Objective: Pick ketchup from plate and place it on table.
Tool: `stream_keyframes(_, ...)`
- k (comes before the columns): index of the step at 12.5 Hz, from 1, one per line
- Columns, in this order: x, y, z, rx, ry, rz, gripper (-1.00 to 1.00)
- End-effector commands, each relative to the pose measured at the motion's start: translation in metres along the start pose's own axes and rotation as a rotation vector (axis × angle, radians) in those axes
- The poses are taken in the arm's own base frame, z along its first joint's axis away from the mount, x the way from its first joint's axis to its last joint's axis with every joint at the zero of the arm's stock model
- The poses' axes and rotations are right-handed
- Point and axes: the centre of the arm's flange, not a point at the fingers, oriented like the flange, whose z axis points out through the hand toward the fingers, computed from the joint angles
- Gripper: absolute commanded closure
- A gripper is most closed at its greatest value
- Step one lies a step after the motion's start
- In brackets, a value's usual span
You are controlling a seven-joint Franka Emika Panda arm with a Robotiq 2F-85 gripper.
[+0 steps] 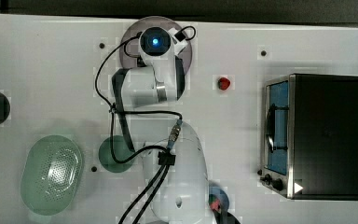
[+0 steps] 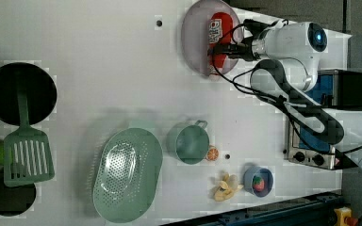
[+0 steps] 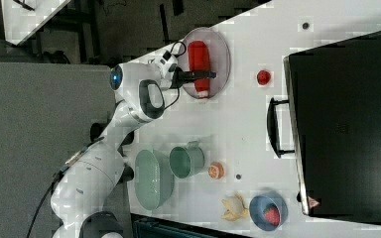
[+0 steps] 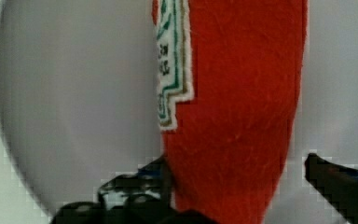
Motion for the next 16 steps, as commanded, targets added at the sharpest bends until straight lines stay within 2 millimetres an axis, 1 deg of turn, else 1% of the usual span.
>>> stream_keyframes(1,0.016,0.007,-0.009,0.005,0.067,-0.021,-0.43)
stream_keyframes(2,0.016,0.008,-0.01,0.004,0.068,-0.019,-0.21)
stream_keyframes(4,0.02,0.007,-0.02,0.006,0.084,-0.02,-0.2)
stream_keyframes(5,0.023,0.006,-0.033,0.009,0.103,-0.017,-0.2)
stream_keyframes(6,0.028,0.005,-0.053,0.01,0.13,-0.002,-0.2)
stream_keyframes(8,0.033,0.01,-0.105,0.001,0.154,0.03,-0.2)
stream_keyframes(10,0.027,0.018,-0.159,-0.029,0.1,0.086,-0.2)
stream_keyframes(12,0.011,0.029,-0.206,-0.07,0.004,0.124,-0.2)
stream_keyframes(13,0.002,0.034,-0.225,-0.087,-0.036,0.137,-0.2)
stream_keyframes(14,-0.006,0.041,-0.242,-0.103,-0.068,0.176,-0.2)
stream_keyframes(16,-0.027,0.056,-0.265,-0.122,-0.106,0.332,-0.2)
